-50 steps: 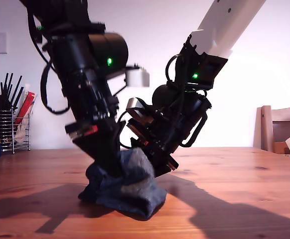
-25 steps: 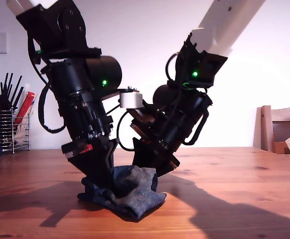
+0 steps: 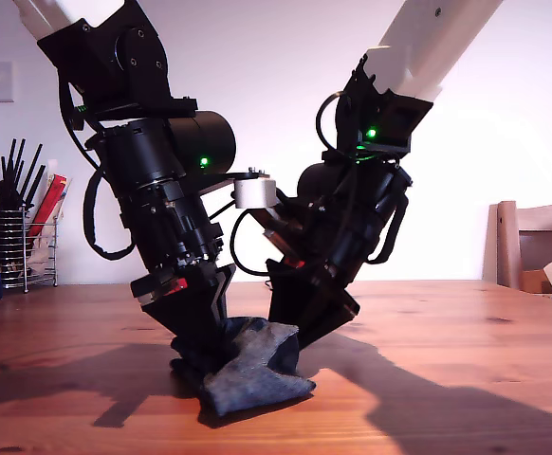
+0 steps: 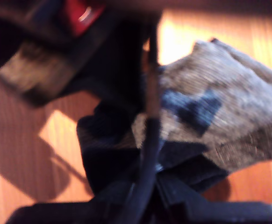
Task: Fold the socks in front of you. After folding them, place them to the right side.
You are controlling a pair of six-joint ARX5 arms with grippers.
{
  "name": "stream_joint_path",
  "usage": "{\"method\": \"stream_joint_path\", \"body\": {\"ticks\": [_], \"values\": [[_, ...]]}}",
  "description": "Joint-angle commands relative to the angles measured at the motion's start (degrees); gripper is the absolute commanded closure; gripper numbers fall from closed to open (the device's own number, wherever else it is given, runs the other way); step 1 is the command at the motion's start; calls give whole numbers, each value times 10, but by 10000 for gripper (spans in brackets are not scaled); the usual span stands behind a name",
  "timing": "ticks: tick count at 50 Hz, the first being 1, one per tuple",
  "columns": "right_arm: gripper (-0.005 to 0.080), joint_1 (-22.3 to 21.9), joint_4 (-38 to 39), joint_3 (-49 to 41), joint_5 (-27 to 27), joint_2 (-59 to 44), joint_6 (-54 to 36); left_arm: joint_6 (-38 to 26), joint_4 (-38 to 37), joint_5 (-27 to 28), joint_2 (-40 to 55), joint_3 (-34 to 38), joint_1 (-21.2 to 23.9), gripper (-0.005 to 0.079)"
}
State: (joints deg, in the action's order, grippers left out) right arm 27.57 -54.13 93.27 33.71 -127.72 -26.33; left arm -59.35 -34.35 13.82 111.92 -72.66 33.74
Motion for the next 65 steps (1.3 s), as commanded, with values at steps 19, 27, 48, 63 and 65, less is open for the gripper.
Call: {"method": "stream_joint_path", "body": {"ticks": [19, 27, 48, 63, 65], "values": [[549, -35, -66, -12, 69, 21, -83, -43, 37, -12, 57, 14, -26, 765], [528, -26, -44, -12, 111, 28, -110, -56, 35, -13, 77, 14, -29, 764], [507, -10, -12, -12, 107, 28, -117, -71, 42, -14, 77, 14, -42, 764], [501, 3, -15, -14, 107, 27, -127, -78, 44, -14, 77, 14, -50, 764], [481, 6, -16, -15, 107, 27, -125, -78, 44, -14, 77, 14, -50, 764]]}}
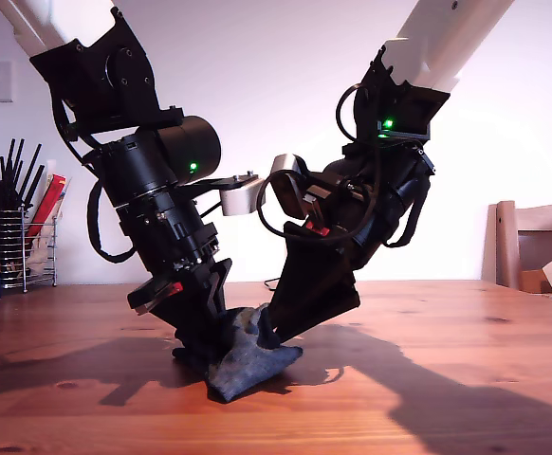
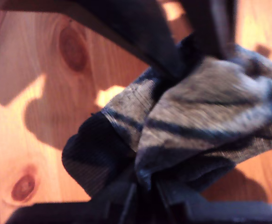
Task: Fold the socks in front of you. After folding them, place them to the right side.
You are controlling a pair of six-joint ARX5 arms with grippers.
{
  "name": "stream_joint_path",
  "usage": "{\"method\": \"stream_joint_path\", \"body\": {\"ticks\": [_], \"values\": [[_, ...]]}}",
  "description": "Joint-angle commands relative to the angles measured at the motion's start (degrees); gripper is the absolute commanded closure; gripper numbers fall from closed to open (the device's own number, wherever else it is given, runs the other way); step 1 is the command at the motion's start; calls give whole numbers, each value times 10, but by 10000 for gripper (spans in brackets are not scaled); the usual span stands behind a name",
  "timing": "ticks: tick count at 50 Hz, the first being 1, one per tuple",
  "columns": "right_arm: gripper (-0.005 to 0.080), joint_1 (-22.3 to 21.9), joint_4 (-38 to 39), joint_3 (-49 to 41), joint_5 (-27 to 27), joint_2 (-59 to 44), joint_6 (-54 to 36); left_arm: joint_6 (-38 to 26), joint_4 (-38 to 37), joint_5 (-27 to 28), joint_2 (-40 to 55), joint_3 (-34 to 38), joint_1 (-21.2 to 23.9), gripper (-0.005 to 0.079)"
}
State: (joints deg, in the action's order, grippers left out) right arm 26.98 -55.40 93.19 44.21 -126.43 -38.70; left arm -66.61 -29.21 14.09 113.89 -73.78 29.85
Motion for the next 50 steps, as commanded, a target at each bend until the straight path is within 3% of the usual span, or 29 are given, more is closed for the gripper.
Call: {"method": "stream_joint_path", "body": {"ticks": [1, 8, 20, 33, 50], "values": [[465, 13, -5, -14, 2, 14, -1, -5, -7, -17, 58, 25, -11, 764], [423, 23, -10, -14, -27, 14, 6, -9, -8, -17, 58, 25, -11, 764], [412, 28, -28, -14, -28, 14, 14, -9, -9, -17, 58, 25, -11, 764], [305, 30, -38, -14, -54, 15, 58, -9, -11, -21, 58, 25, -11, 764], [304, 42, 33, -14, -74, 15, 57, -9, -17, -21, 58, 25, -11, 764]]}}
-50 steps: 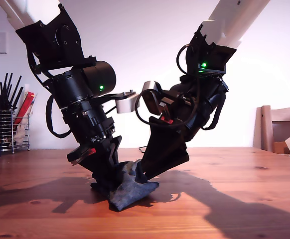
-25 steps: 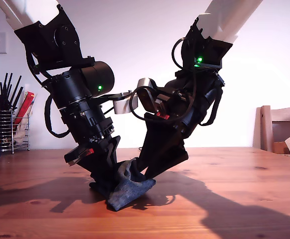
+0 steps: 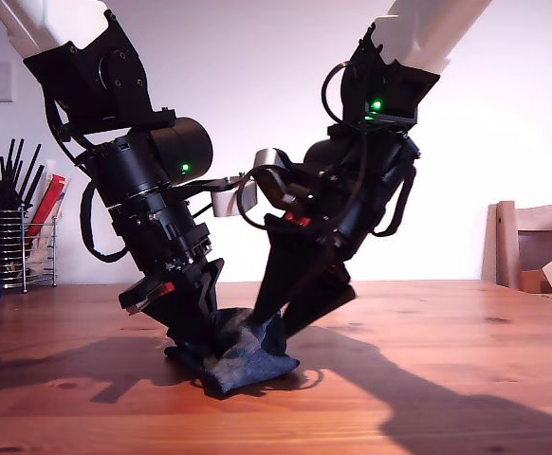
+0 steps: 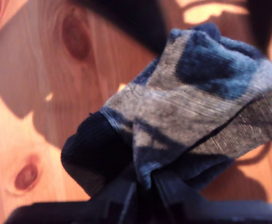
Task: Fold the socks in front of you. After folding them, place them to the right side.
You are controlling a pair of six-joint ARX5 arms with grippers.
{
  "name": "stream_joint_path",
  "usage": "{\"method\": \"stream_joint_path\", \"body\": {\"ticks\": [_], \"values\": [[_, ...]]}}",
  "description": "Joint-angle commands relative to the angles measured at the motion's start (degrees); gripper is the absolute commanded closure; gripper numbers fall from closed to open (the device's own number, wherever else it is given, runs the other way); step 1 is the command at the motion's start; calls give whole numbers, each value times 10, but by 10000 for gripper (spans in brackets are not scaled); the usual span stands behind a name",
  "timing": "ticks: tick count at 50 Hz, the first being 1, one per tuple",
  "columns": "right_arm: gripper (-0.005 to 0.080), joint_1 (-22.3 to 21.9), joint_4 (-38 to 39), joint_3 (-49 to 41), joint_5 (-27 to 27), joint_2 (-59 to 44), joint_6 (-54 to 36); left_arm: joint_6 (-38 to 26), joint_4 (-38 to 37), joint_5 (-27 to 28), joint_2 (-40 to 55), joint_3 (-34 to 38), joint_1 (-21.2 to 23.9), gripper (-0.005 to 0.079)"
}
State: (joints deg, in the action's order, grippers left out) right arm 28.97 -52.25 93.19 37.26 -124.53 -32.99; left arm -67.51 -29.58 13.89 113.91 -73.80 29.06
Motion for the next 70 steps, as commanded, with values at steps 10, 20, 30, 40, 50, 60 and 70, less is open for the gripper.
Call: {"method": "stream_joint_path", "body": {"ticks": [10, 20, 30, 40, 50, 60, 70], "values": [[307, 22, 0, -14, -9, -7, 0, 0, -14, -21, 57, 25, -3, 764], [314, 21, -19, -29, -18, -21, -7, 0, -14, -24, 57, 25, -6, 764], [368, 26, 2, -47, -19, -24, -17, -1, -9, -24, 57, 25, -8, 764], [434, 25, -5, -47, -19, -24, -26, 0, -10, -24, 57, 25, -9, 764], [461, 25, -27, -57, -24, -24, -29, -1, -5, -28, 57, 25, -12, 764], [600, 25, -16, -78, -30, -24, -31, 0, -4, -30, 57, 25, -12, 764], [700, 30, -15, -88, -30, -24, -30, 0, -4, -36, 57, 25, -12, 764]]}}
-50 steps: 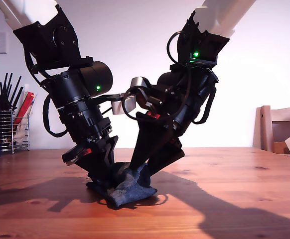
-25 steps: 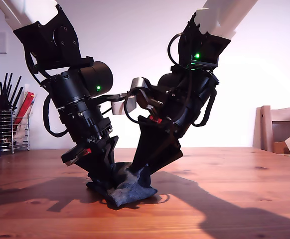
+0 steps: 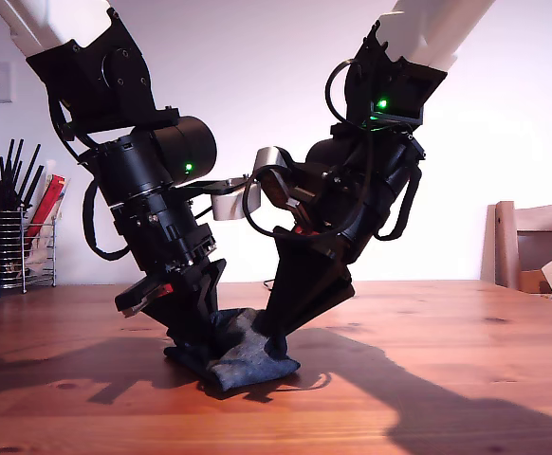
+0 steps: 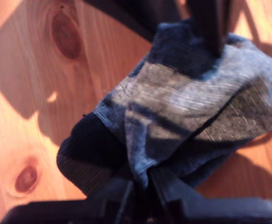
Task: Fold the socks in front of you. After folding them, place them to the right side.
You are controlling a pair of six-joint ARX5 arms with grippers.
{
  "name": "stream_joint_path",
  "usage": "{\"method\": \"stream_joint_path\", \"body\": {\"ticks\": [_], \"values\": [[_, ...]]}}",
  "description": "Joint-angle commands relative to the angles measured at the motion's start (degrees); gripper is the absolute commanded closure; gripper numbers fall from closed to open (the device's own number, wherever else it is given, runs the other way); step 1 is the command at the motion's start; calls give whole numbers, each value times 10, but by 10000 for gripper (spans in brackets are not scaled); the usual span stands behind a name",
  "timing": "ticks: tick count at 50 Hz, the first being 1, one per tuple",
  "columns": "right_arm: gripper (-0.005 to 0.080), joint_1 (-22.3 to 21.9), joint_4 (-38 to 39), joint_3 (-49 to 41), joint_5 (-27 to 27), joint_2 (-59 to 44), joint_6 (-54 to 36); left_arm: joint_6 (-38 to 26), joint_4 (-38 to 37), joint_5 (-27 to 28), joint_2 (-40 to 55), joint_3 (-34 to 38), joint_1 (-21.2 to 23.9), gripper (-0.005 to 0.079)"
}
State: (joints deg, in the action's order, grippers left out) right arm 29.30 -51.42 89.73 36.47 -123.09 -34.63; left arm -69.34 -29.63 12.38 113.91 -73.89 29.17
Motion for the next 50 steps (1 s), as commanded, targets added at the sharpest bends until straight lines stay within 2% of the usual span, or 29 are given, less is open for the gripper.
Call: {"method": "stream_joint_path", "body": {"ticks": [1, 6, 23, 33, 50], "values": [[716, 27, -23, -54, -22, -38, -14, 18, -3, -22, 57, 26, -13, 764], [759, 27, -37, -56, -26, -38, -14, 18, 2, -22, 57, 26, -13, 764], [760, 28, -97, -55, -37, -35, 4, 17, 16, -22, 57, 26, -13, 764], [760, 30, -90, -50, -45, -33, 3, 17, 4, -19, 57, 26, -9, 764], [760, 24, -52, -9, -90, -10, 40, 18, -7, -17, 57, 26, -7, 764]]}}
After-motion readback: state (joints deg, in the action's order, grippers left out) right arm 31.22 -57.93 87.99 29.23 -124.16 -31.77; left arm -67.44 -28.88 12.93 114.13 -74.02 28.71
